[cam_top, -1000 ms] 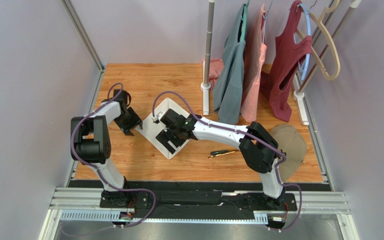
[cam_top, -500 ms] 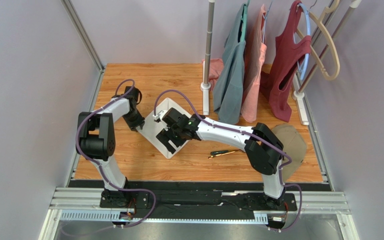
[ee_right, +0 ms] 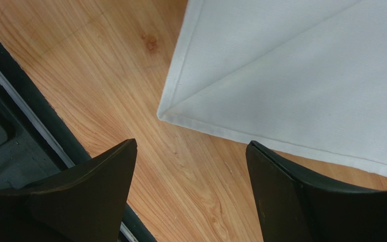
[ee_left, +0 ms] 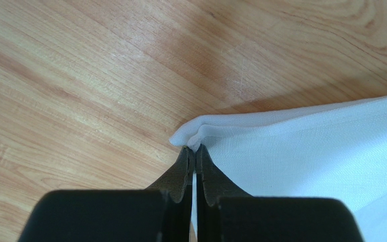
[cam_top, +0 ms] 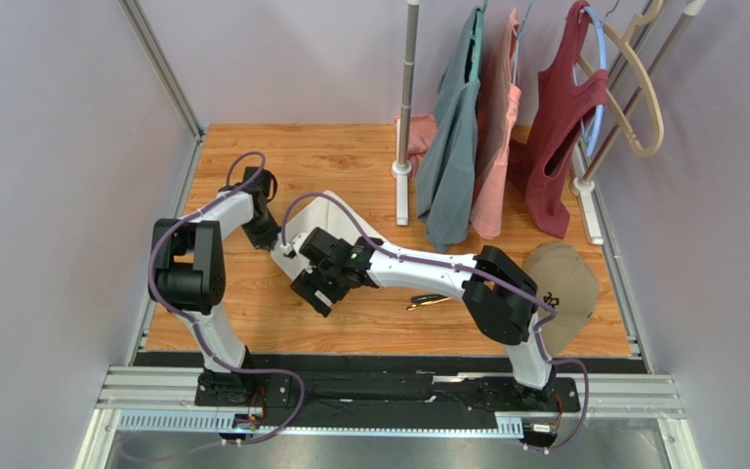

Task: Fold the napkin into a case and place the utensils inside
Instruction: Turn over the upper triangle folded napkin at the center of the board, then smooth out the lower triangle-folded napkin at the center of the board.

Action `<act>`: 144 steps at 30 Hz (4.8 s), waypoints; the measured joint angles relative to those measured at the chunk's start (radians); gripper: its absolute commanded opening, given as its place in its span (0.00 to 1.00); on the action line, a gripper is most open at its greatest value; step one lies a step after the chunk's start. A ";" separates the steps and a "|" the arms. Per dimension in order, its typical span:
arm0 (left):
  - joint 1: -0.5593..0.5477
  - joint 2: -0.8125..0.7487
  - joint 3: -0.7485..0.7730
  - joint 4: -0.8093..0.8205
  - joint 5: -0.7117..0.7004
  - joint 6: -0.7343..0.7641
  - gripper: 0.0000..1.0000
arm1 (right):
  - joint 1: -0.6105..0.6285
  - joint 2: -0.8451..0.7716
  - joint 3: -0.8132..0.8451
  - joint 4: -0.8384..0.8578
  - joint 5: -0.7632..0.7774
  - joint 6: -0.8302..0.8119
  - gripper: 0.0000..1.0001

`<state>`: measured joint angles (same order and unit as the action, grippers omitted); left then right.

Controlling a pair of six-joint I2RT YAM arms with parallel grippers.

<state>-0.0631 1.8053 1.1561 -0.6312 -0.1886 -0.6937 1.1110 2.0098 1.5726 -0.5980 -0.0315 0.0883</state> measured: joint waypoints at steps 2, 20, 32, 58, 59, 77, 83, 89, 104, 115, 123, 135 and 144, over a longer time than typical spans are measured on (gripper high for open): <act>0.000 -0.006 -0.005 0.004 0.008 0.005 0.00 | 0.018 0.021 0.014 -0.002 0.003 -0.004 0.81; 0.022 -0.029 -0.022 0.003 0.077 0.031 0.00 | 0.051 0.153 0.125 -0.052 0.070 -0.034 0.48; 0.032 -0.029 -0.022 0.003 0.094 0.037 0.00 | 0.044 0.190 0.132 -0.050 0.076 -0.033 0.26; 0.373 -0.591 -0.030 -0.181 0.178 0.092 0.00 | 0.080 0.180 0.331 0.206 -0.452 0.265 0.00; 0.394 -0.632 -0.010 -0.201 0.169 0.098 0.00 | 0.084 0.177 0.336 0.266 -0.497 0.312 0.00; 0.138 -0.209 0.176 -0.103 0.138 0.196 0.00 | -0.117 0.275 -0.194 1.575 -0.696 1.294 0.00; 0.006 0.079 0.212 -0.034 0.161 0.182 0.00 | -0.200 0.294 -0.428 1.609 -0.703 1.299 0.00; -0.080 0.182 0.361 -0.024 0.205 0.174 0.00 | -0.277 0.294 -0.520 1.704 -0.692 1.301 0.00; -0.142 0.224 0.454 0.106 0.303 0.237 0.80 | -0.332 -0.017 -0.641 1.105 -0.709 0.866 0.71; -0.146 -0.060 0.411 0.039 0.365 0.280 0.57 | -0.483 -0.087 -0.418 0.564 -0.563 0.532 0.56; -0.209 -0.013 0.200 0.014 0.340 0.214 0.58 | -0.475 0.076 -0.165 0.494 -0.538 0.512 0.37; -0.359 -0.137 0.002 -0.002 0.322 0.142 0.55 | -0.422 0.106 -0.209 0.478 -0.561 0.524 0.41; -0.431 -0.185 -0.071 -0.021 0.322 0.115 0.36 | -0.413 0.105 -0.302 0.596 -0.631 0.564 0.41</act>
<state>-0.4938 1.6203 1.0847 -0.6521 0.1333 -0.5785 0.6979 2.1143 1.2705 -0.0021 -0.6621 0.6521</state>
